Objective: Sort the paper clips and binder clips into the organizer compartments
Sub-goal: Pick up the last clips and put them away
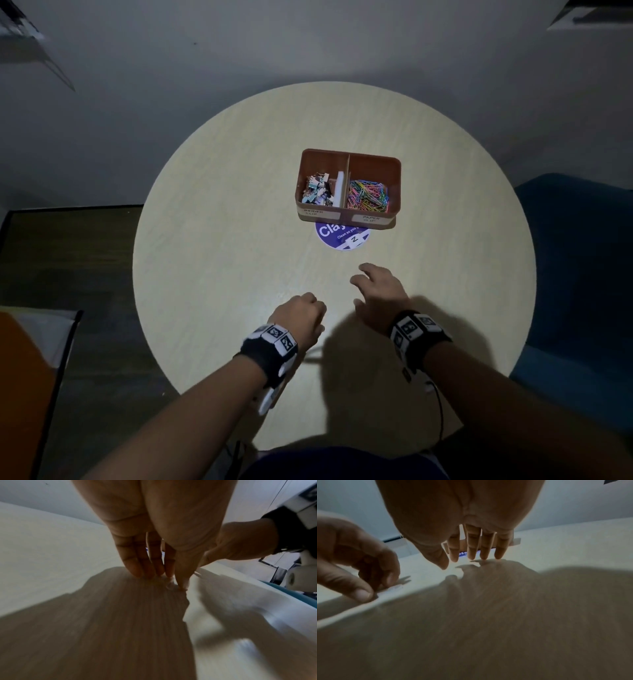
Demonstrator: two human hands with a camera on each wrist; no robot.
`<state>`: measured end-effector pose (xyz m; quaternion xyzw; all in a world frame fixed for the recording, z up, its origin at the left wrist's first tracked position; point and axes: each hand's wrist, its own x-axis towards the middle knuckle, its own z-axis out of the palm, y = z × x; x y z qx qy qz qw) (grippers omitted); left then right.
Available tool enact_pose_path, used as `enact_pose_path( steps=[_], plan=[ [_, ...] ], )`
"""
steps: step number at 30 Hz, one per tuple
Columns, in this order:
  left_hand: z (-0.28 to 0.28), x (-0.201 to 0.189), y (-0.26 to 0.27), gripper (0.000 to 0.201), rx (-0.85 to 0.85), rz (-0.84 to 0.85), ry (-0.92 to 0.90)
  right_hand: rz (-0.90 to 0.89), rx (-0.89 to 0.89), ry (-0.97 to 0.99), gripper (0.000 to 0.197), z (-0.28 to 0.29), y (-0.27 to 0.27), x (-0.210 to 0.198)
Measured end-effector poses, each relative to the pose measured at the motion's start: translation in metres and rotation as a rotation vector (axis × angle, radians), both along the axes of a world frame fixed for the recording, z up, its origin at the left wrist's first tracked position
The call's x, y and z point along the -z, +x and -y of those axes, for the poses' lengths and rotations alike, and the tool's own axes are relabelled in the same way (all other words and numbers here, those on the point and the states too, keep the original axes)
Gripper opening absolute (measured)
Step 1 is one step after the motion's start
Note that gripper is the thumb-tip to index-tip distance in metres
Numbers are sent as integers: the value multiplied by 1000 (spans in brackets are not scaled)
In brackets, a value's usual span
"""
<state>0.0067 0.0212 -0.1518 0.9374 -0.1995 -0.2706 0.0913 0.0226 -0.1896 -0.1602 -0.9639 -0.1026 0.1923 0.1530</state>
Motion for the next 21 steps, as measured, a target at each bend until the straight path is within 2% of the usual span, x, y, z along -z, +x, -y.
enact_pose_path(
  steps=[3, 8, 11, 16, 21],
  plan=[
    [5, 2, -8, 15, -20, 17, 32, 13, 17, -50, 57, 1, -9, 4],
    [10, 3, -6, 20, -96, -72, 44, -4, -3, -53, 59, 7, -11, 1],
    [14, -11, 9, 18, -92, -77, 16, -31, 19, -59, 60, 13, -12, -2],
    [38, -68, 78, 21, -228, 125, -221, -54, 33, -68, 60, 26, -14, -5],
    [72, -115, 156, 15, -212, 341, -333, -96, -29, -32, 62, 40, -17, -7]
  ],
)
